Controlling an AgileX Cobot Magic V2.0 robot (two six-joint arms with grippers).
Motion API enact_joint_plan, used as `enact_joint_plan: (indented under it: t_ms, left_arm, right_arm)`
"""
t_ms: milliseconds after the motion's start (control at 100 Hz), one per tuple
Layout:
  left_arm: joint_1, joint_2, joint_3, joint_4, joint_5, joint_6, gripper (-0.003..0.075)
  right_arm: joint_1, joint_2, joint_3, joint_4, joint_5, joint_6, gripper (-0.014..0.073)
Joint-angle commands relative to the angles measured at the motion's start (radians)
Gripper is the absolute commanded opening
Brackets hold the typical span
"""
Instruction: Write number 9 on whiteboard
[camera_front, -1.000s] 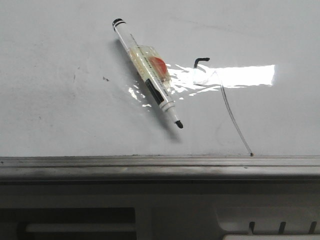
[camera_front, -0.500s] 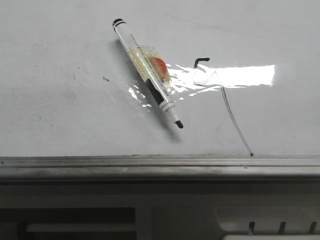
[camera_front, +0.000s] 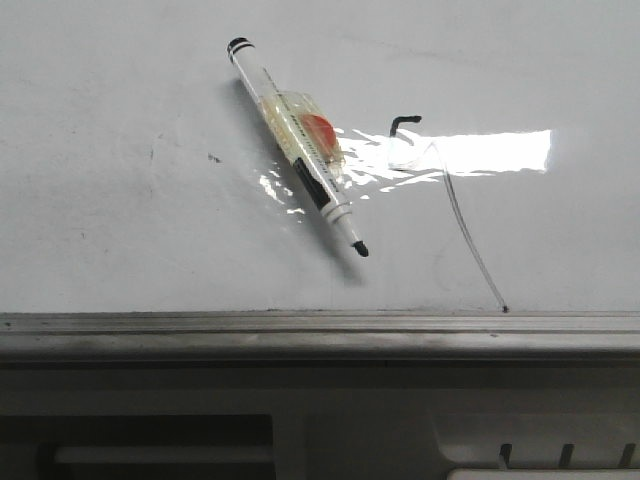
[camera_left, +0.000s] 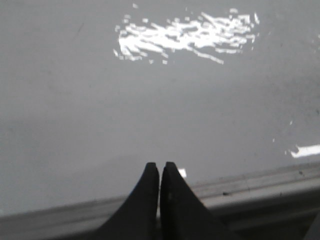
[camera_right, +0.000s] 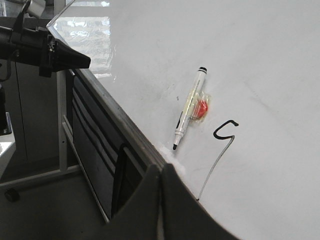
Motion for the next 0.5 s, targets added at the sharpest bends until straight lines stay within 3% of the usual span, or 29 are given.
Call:
enact_joint_plan:
  t_ms: [0, 190, 490]
  left_arm:
    - [0.002, -0.015, 0.041, -0.006, 0.009, -0.017, -0.0020]
    - [0.002, -0.108, 0.041, -0.006, 0.053, -0.017, -0.0020]
    - [0.002, -0.102, 0.041, -0.010, 0.046, -0.017, -0.0020]
  right_arm:
    - [-0.005, 0.014, -0.023, -0.005, -0.076, 0.005, -0.0049]
    - [-0.005, 0.014, -0.023, -0.005, -0.074, 0.005, -0.0049]
    - [-0.005, 0.014, -0.023, -0.002, -0.074, 0.005, -0.0049]
